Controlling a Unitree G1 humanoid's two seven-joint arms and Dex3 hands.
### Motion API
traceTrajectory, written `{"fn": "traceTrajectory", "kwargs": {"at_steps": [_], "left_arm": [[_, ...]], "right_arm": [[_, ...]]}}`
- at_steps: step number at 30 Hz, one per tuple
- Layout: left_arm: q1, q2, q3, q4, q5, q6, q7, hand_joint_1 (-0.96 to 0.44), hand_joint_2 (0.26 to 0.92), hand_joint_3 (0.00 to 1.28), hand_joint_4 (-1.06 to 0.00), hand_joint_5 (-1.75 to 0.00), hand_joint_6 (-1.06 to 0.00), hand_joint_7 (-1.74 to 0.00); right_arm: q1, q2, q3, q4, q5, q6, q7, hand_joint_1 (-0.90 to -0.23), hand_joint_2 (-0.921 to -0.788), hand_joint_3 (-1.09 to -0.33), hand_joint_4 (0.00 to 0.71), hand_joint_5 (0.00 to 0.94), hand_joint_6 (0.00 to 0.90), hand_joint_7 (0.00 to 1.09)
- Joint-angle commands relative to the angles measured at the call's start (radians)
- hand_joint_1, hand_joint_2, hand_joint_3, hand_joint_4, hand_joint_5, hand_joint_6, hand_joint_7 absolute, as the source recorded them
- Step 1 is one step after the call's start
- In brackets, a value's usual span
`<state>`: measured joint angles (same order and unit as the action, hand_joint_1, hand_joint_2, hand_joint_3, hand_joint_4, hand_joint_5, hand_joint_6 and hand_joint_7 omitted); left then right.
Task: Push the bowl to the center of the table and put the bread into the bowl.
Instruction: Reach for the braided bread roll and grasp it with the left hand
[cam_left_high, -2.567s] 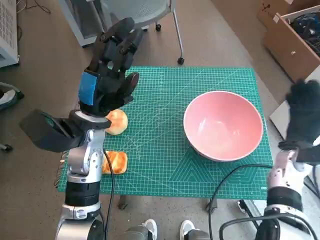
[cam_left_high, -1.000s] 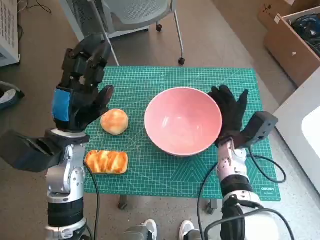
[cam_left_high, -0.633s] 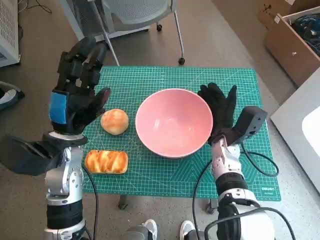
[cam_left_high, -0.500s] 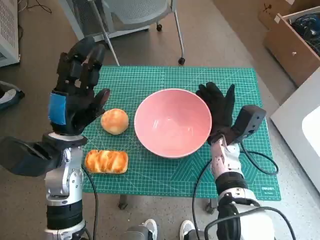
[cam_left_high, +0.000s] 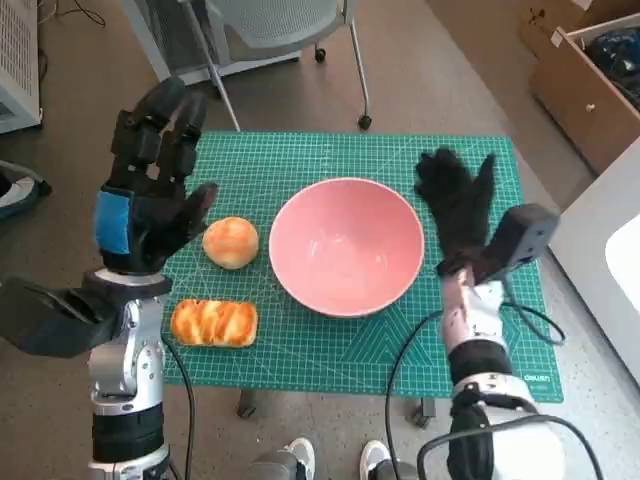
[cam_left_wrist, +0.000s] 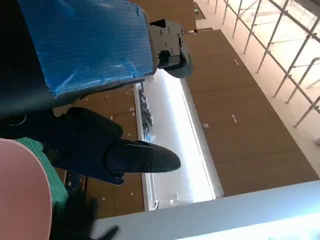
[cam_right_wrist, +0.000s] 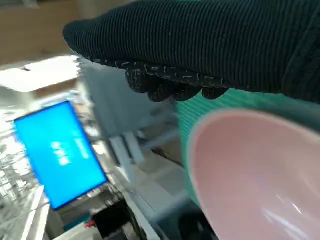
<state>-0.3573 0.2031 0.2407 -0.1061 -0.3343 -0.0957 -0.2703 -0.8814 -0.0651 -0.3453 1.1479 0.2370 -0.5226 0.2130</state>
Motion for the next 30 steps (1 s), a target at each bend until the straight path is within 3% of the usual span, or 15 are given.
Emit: {"fn": "traceTrajectory", "kwargs": {"at_steps": [1,4,7,10,12,17,21,24,30], "left_arm": [[0.019,0.047,0.013,-0.052,0.001,0.016,-0.013,-0.59,0.921,0.21,-0.09,-0.19,0.0,-0.64],[0.026,0.071,0.017,-0.071,0.006,0.031,-0.019,-0.59,0.921,0.21,-0.09,-0.18,0.0,-0.64],[0.044,0.149,0.023,-0.116,0.059,0.056,-0.037,-0.6,0.921,0.2,-0.1,-0.18,0.0,-0.64],[0.063,0.235,0.034,-0.153,0.1,0.076,-0.073,-0.6,0.921,0.19,-0.1,-0.17,0.0,-0.63],[0.069,0.26,0.037,-0.164,0.109,0.083,-0.082,-0.6,0.921,0.18,-0.11,-0.17,0.0,-0.62],[0.132,0.47,0.059,-0.26,0.203,0.173,-0.193,-0.58,0.918,0.16,-0.1,-0.16,0.0,-0.6],[0.183,0.57,0.066,-0.32,0.231,0.259,-0.261,-0.51,0.871,0.12,-0.08,-0.14,0.0,-0.58],[0.212,0.616,0.063,-0.355,0.246,0.313,-0.291,-0.45,0.839,0.08,-0.09,-0.11,0.0,-0.57],[0.265,0.708,0.005,-0.403,0.324,0.382,-0.362,-0.32,0.797,0.02,-0.12,-0.02,-0.12,-0.39]], "right_arm": [[0.033,-0.009,0.005,-0.085,0.005,-0.095,0.023,-0.462,-0.921,-0.665,0.346,0.013,0.228,0.43],[0.042,-0.007,0.008,-0.13,0.016,-0.128,0.042,-0.454,-0.921,-0.673,0.346,0.01,0.229,0.43],[0.06,0.005,0.016,-0.239,0.048,-0.173,0.092,-0.461,-0.921,-0.674,0.34,0.006,0.226,0.43],[0.086,0.015,0.037,-0.337,0.06,-0.185,0.111,-0.467,-0.921,-0.67,0.341,0.006,0.224,0.43],[0.099,0.019,0.046,-0.37,0.063,-0.18,0.111,-0.469,-0.921,-0.666,0.344,0.007,0.223,0.44],[0.148,0.02,0.085,-0.518,0.078,-0.164,0.135,-0.489,-0.921,-0.636,0.355,0.011,0.222,0.45],[0.171,0.021,0.106,-0.58,0.093,-0.135,0.144,-0.509,-0.921,-0.617,0.361,0.012,0.22,0.46],[0.18,0.022,0.113,-0.602,0.1,-0.116,0.146,-0.512,-0.921,-0.612,0.366,0.013,0.219,0.47],[0.183,0.025,0.123,-0.609,0.108,-0.092,0.149,-0.52,-0.921,-0.604,0.374,0.014,0.219,0.48]]}}
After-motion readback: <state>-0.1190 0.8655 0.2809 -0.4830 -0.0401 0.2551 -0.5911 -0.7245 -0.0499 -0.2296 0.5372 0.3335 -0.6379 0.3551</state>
